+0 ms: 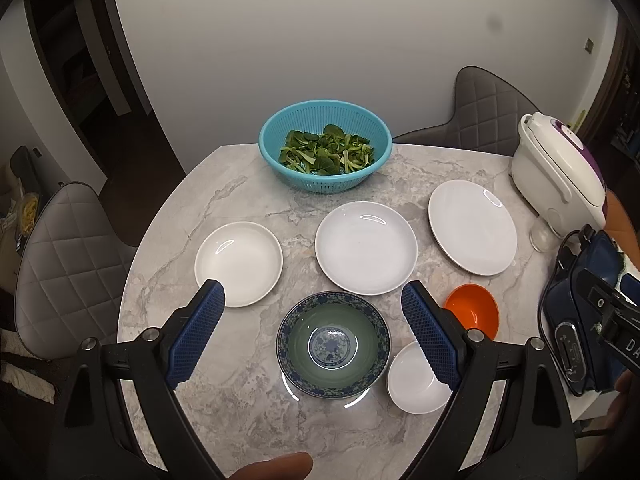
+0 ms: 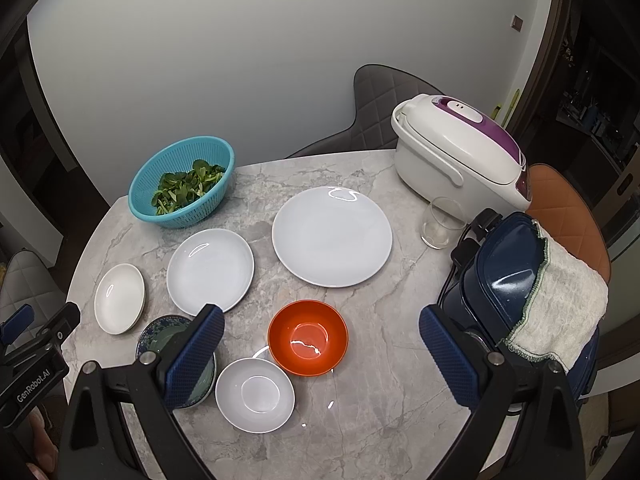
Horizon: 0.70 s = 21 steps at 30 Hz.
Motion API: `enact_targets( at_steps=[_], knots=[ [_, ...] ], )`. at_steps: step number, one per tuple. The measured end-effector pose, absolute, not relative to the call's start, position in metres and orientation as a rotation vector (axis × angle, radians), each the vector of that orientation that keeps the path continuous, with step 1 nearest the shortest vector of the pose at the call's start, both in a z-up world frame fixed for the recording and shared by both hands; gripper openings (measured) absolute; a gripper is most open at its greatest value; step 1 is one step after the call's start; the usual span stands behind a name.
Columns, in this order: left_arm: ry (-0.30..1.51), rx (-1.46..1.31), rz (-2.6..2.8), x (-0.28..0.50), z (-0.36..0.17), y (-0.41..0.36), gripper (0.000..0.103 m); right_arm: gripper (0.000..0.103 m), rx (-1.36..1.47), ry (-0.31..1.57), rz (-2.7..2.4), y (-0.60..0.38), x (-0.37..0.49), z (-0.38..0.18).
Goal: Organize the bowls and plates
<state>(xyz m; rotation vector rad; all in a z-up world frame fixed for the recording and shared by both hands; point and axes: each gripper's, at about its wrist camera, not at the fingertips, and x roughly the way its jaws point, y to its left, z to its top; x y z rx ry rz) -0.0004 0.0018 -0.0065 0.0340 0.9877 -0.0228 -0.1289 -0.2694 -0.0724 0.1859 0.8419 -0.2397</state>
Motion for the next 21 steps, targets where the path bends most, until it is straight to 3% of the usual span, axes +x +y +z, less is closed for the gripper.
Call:
enact_targets(
  at_steps=[21],
  knots=[
    [0.993, 0.036, -0.024, -0.0010, -0.0102, -0.0013, 0.090, 0.100, 0.182, 0.845, -0.243, -0.2693, -0.1284, -0.0743]
  ],
)
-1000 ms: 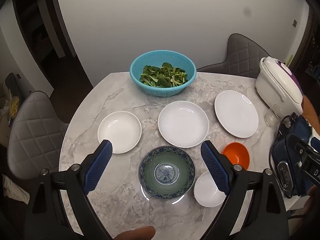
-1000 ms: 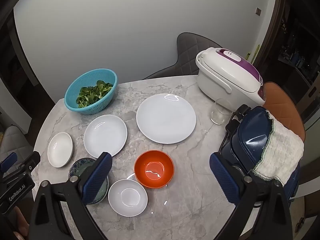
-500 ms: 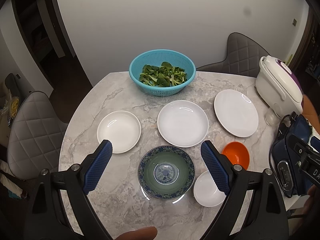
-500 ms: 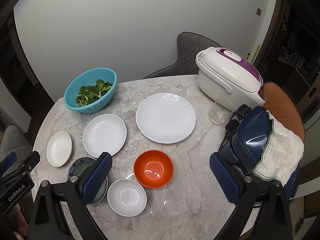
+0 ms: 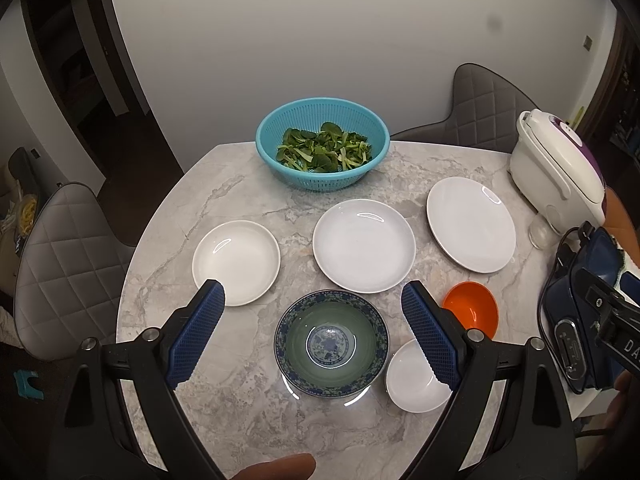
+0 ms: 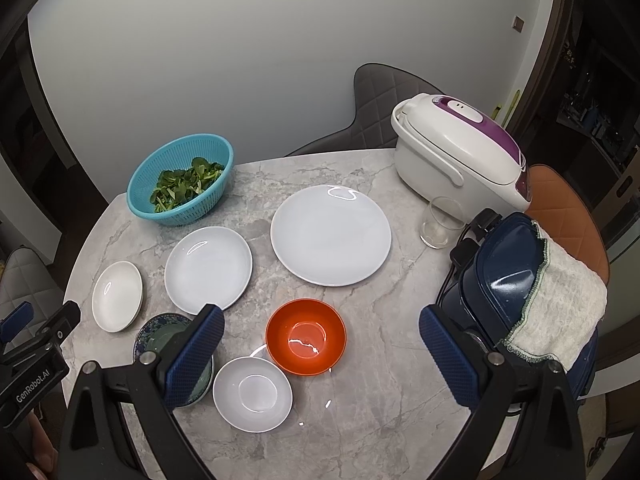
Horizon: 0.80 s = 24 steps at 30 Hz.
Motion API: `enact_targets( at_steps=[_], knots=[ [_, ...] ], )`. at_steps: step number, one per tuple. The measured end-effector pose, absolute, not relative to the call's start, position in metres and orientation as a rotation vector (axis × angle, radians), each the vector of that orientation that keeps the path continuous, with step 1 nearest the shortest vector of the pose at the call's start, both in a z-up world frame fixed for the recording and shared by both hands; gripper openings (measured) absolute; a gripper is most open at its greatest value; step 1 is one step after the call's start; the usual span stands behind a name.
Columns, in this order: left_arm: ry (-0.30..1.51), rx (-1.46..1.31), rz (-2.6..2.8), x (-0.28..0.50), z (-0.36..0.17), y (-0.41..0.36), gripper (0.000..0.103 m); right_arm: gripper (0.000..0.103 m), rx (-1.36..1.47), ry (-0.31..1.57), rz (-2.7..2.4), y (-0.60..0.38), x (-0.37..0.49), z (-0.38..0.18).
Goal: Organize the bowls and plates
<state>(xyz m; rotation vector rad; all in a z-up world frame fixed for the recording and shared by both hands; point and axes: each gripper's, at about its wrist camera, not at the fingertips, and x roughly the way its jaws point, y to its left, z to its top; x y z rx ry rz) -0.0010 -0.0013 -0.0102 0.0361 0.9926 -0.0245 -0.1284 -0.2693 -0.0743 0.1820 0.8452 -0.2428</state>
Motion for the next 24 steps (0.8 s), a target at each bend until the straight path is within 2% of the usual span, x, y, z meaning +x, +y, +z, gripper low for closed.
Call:
enact_targets(
  at_steps=[24],
  knots=[
    [1.000, 0.037, -0.028, -0.0043, -0.0171, -0.0031, 0.090, 0.100, 0.178, 0.848, -0.244, -0.2680, -0.1273, -0.0762]
  ],
)
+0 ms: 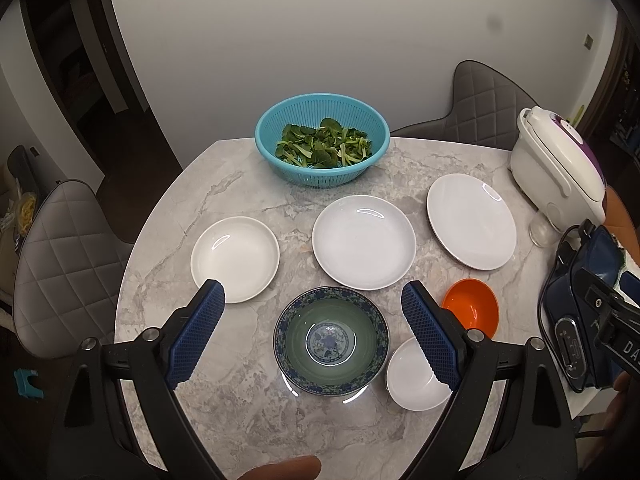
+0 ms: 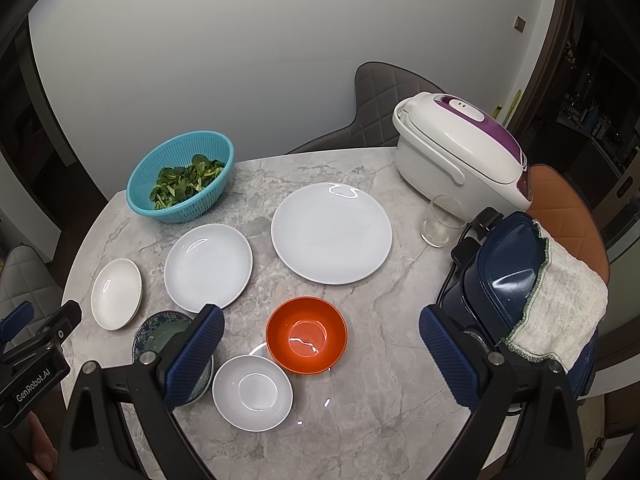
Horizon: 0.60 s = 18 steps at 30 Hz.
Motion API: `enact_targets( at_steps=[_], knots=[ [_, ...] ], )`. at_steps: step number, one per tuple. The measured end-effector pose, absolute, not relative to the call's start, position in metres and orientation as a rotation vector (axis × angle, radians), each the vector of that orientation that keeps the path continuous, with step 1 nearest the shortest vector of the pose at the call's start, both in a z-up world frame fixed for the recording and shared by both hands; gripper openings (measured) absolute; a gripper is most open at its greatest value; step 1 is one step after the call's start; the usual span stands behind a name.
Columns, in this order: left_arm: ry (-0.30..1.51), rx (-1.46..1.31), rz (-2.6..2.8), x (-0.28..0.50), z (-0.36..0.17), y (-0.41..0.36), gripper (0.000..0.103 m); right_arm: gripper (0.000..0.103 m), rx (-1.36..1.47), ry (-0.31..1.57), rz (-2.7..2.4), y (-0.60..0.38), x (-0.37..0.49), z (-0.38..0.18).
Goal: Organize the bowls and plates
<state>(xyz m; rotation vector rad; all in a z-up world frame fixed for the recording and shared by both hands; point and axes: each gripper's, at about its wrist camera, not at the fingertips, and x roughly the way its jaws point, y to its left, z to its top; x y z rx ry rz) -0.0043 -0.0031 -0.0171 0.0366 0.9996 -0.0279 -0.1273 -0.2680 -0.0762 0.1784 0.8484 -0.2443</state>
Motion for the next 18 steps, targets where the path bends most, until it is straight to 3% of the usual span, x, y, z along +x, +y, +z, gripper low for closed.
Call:
enact_targets(
  at_steps=[18],
  knots=[
    [1.008, 0.033, -0.028, -0.0060, -0.0218, -0.0023, 0.090, 0.100, 0.178, 0.854, -0.245, -0.2669, -0.1273, -0.0806]
  ],
)
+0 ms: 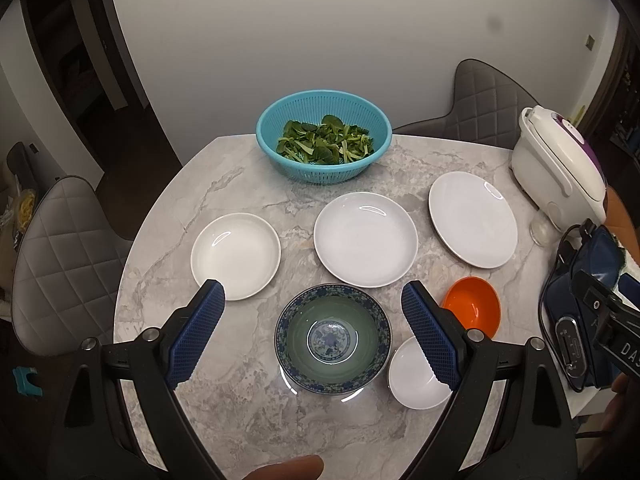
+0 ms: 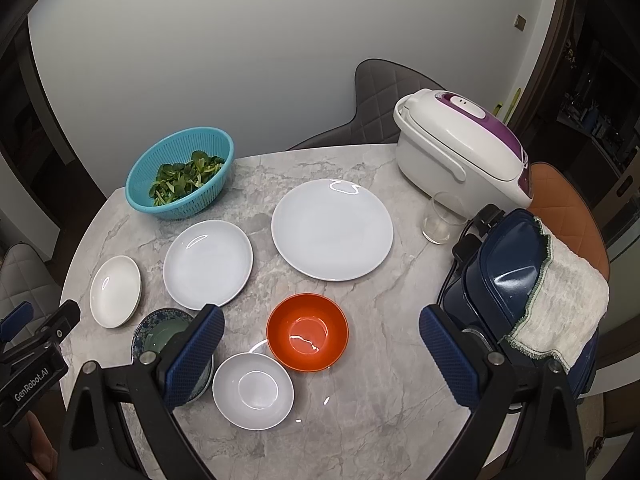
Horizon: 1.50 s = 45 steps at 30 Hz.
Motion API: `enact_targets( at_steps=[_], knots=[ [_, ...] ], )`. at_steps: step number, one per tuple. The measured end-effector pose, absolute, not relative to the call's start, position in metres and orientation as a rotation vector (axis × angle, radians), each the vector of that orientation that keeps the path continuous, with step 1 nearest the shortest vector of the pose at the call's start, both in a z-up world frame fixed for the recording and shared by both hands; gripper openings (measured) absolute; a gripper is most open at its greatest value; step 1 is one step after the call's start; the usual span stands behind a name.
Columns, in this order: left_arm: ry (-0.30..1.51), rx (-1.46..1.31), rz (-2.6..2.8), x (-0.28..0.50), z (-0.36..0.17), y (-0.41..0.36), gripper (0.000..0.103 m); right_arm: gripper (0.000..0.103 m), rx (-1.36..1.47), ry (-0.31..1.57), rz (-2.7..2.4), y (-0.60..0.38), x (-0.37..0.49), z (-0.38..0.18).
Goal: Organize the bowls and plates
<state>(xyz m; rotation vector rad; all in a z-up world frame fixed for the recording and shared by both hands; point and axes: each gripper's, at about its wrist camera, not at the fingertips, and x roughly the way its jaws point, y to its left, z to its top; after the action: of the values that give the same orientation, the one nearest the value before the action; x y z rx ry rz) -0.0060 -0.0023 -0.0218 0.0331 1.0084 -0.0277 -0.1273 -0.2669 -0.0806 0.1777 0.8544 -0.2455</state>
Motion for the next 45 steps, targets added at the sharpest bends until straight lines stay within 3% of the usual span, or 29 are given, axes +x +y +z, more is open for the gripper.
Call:
enact_targets(
  at_steps=[35, 43, 45],
  knots=[
    [1.058, 0.005, -0.104, 0.009, -0.038, 0.025, 0.090, 0.100, 0.182, 0.890, -0.296, -0.243, -0.130, -0.089],
    [1.180, -0.238, -0.329, 0.020, -0.091, 0.027, 0.089, 0.100, 0.291, 0.807, -0.172, -0.286, -0.126, -0.095],
    [1.223, -0.195, -0.372, 0.028, -0.110, 0.015, 0.089, 0.100, 0.336, 0.778, -0.133, -0.309, -0.118, -0.101]
  ],
)
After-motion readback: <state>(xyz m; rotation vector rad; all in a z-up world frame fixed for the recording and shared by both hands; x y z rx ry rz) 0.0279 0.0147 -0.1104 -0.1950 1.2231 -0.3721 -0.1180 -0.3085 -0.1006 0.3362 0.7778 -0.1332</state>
